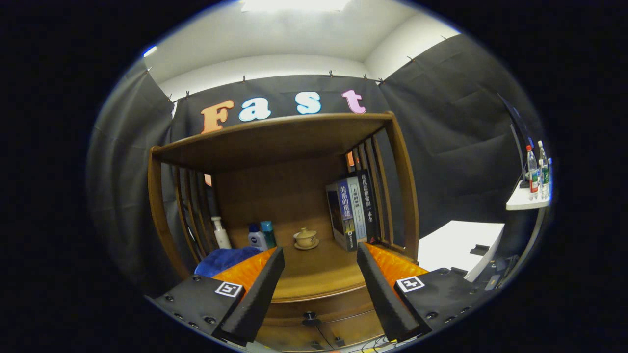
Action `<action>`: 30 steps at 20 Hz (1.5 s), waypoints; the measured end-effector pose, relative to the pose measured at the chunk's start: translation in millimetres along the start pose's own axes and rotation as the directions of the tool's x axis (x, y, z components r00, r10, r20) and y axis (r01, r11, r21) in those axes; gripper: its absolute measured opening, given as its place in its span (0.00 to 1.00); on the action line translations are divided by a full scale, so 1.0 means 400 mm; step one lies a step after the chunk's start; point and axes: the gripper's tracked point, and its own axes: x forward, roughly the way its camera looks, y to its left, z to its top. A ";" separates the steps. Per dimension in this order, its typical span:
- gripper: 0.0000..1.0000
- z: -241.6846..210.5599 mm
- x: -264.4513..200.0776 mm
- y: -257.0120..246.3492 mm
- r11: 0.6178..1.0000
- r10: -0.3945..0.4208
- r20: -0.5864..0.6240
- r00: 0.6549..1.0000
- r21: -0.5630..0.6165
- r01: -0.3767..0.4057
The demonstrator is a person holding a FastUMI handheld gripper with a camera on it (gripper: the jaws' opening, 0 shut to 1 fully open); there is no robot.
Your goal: Pull open the drawer, take out the items inside it, and place them on the countertop above the cabinet.
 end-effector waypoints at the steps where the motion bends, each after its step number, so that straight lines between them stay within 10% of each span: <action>1: 0.98 -0.035 0.010 0.006 1.000 0.014 -0.014 1.000 0.012 -0.014; 23: 0.99 -0.618 0.140 -0.049 0.993 -0.002 -0.342 0.940 -0.108 -0.037; 30: 0.57 -0.643 0.164 -0.041 0.995 0.011 -0.358 0.934 -0.091 -0.046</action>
